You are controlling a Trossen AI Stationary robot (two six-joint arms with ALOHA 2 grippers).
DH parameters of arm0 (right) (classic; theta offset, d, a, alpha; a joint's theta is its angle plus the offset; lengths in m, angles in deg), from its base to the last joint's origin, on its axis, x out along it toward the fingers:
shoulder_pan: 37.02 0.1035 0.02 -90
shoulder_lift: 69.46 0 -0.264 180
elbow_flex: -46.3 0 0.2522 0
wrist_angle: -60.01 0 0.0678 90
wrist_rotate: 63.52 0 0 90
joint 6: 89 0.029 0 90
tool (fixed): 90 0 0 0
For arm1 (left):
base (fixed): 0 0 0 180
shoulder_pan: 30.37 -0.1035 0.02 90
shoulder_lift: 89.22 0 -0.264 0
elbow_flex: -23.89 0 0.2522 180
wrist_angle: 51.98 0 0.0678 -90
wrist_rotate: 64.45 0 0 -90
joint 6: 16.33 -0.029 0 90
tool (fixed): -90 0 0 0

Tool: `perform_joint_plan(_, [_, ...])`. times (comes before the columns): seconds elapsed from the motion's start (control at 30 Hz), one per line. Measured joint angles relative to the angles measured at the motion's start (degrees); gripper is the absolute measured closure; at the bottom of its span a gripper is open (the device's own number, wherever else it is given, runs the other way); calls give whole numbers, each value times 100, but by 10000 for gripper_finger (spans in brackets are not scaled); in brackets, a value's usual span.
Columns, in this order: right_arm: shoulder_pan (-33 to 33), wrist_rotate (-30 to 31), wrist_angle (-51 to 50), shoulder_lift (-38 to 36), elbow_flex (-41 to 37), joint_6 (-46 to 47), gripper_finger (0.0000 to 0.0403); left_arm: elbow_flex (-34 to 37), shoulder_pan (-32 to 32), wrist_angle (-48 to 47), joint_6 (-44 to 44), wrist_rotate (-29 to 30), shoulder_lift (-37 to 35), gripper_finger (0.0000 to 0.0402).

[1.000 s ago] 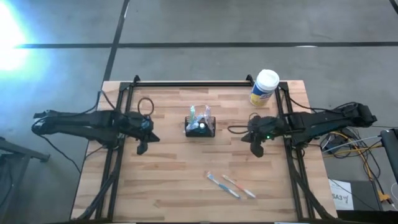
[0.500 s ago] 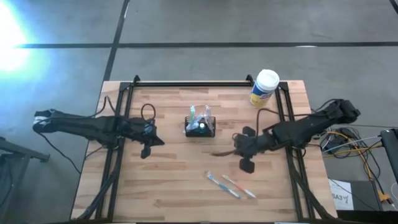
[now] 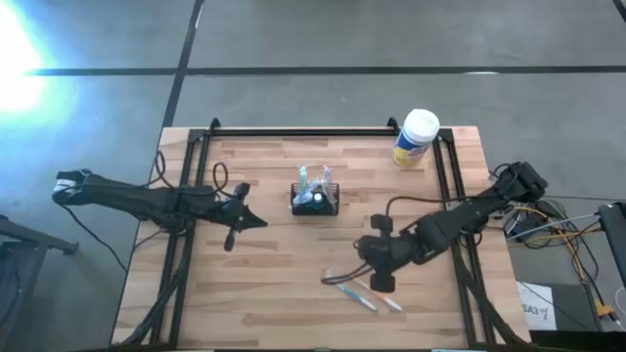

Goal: Pick & Place toothbrushing station
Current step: Put the orange toothbrush in the wire organizer

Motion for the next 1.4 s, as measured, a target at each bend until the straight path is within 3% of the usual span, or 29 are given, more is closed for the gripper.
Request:
perform_joint_plan(0.13, [253,171,-123,33,234,267,394,166,9,-347,64,418,-225,400])
perform_joint_plan(0.4, [639,258,-1548,336,680,2033,394,983,37,813,-275,405,-778,401])
perform_joint_plan(0.63, [817,-676,-1704,908,685,3281,386,1678,34,1921,-39,341,-1018,381])
perform_joint_plan(0.73, [815,-897,-1541,1241,745,3424,355,1745,34,2082,-37,337,-1043,371])
perform_joint_plan(0.93, [801,-804,-1341,1947,1018,3423,254,1747,34,2047,-131,235,-1051,364])
perform_joint_plan(1.07, [749,-774,-1353,2347,1116,3447,202,1747,34,2021,-68,-153,-1040,363])
perform_joint_plan(1.4, [699,-803,-1232,2912,1108,3292,182,1747,34,2003,142,-417,-1043,362])
